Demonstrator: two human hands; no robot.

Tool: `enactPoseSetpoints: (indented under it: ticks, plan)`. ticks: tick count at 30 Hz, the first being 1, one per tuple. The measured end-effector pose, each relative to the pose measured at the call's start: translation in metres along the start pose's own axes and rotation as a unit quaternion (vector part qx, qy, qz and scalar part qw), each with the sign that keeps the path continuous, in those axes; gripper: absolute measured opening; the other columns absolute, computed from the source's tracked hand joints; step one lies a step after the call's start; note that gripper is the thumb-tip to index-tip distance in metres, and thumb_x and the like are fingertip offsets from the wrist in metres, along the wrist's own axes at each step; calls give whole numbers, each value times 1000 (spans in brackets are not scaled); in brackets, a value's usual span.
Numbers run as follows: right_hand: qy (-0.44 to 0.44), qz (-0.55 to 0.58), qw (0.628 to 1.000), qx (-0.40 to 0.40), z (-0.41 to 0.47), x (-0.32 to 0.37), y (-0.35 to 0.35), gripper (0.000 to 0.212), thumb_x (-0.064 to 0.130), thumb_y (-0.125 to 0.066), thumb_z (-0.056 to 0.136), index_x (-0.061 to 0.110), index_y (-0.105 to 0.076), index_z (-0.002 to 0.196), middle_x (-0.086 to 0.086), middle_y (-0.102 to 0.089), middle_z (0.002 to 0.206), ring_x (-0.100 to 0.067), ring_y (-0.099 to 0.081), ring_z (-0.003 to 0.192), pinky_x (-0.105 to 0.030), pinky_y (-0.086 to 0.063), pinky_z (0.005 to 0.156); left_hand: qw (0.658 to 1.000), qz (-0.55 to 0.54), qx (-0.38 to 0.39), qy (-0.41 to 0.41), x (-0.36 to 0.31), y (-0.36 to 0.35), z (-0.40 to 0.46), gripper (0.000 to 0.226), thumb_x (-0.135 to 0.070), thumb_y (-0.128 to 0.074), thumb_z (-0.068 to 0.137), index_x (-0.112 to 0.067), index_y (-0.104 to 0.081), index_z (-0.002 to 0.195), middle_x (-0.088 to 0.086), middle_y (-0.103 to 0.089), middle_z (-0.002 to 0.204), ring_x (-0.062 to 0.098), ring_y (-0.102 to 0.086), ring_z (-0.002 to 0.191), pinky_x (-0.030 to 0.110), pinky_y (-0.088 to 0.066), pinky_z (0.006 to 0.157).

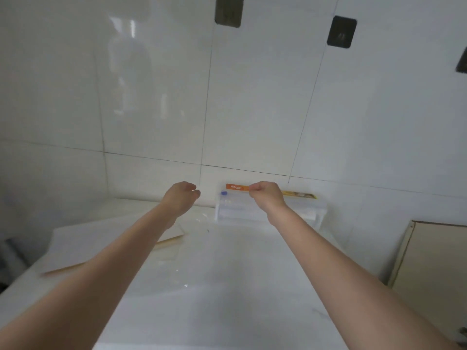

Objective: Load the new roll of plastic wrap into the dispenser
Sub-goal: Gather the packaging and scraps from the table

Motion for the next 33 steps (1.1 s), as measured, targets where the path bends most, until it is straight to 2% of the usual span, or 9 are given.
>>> enactPoseSetpoints:
  ticks: [3,8,14,17,20,23,25,29,33]
  plan:
    - [-11,-12,999,48,-11,10,-30,20,12,-55,86,21,-62,70,-5,-57,87,-21,-50,84,-27,-38,72,1000,8,-2,-2,18,28,-7,12,-13,-51,92,-13,-58,102,4,-53,106,19,-48,100,26,-33,89]
    - [-57,-102,983,142,-30,12,-75,6,8,-53,86,11,-53,81,0,-46,70,-25,-49,83,-29,-38,72,995,102,-14,16,64,74,-19,31,-18,-53,93,-9,-61,122,7,-59,125,25,-52,118,28,-37,95]
    - [-140,-117,967,180,-54,-10,-105,59,33,-66,84,3,-44,130,-12,-52,129,-27,-51,120,-32,-42,87,908,402,122,-9,127,100,-39,63,-41,-42,97,-16,-20,151,3,-22,158,20,-22,146,31,-18,117]
    - [-171,-104,961,190,-59,-22,-116,76,37,-74,76,6,-38,136,-10,-45,138,-26,-47,125,-34,-47,87,872,466,152,-2,150,96,-47,65,-43,-40,97,-16,-15,151,2,-20,158,20,-20,145,41,-20,118]
    - [-161,-174,953,189,-63,-30,-123,77,36,-81,66,4,-42,125,-15,-49,130,-21,-54,106,-30,-50,69,886,441,143,-18,158,95,-52,56,-38,-39,98,-20,-25,149,-1,-19,158,19,-24,144,39,-23,117]
    - [-136,-197,955,174,-64,-35,-124,53,19,-81,67,3,-47,104,-14,-59,95,-23,-54,84,-29,-45,65,902,408,129,-56,159,97,-56,51,-36,-43,98,-23,-34,146,-4,-23,158,16,-29,143,27,-22,115]
    - [-137,-169,963,160,-62,-40,-124,51,5,-75,71,-1,-51,116,-9,-53,78,-25,-55,80,-28,-45,64,912,385,124,-71,161,102,-57,47,-35,-50,95,-22,-45,140,-4,-32,155,12,-33,141,20,-22,113]
    - [-149,-79,971,167,-58,-48,-118,78,-7,-67,72,7,-36,142,-18,-55,124,-26,-59,77,-28,-48,63,941,316,107,-46,165,115,-55,40,-30,-68,85,-18,-65,122,-2,-52,142,8,-49,130,8,-28,102]
    - [-167,-28,967,191,-60,-47,-108,79,-11,-63,74,9,-31,143,-20,-59,97,-23,-51,56,-27,-44,54,950,294,95,-36,168,115,-51,41,-25,-72,82,-12,-66,120,4,-54,139,11,-53,127,7,-30,99]
Point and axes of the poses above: each hand's wrist, its own z-axis towards the middle knuckle, its own y-axis out of the back of the hand, x = y × z, the point moved 1 cm from there along z, towards the middle knuckle
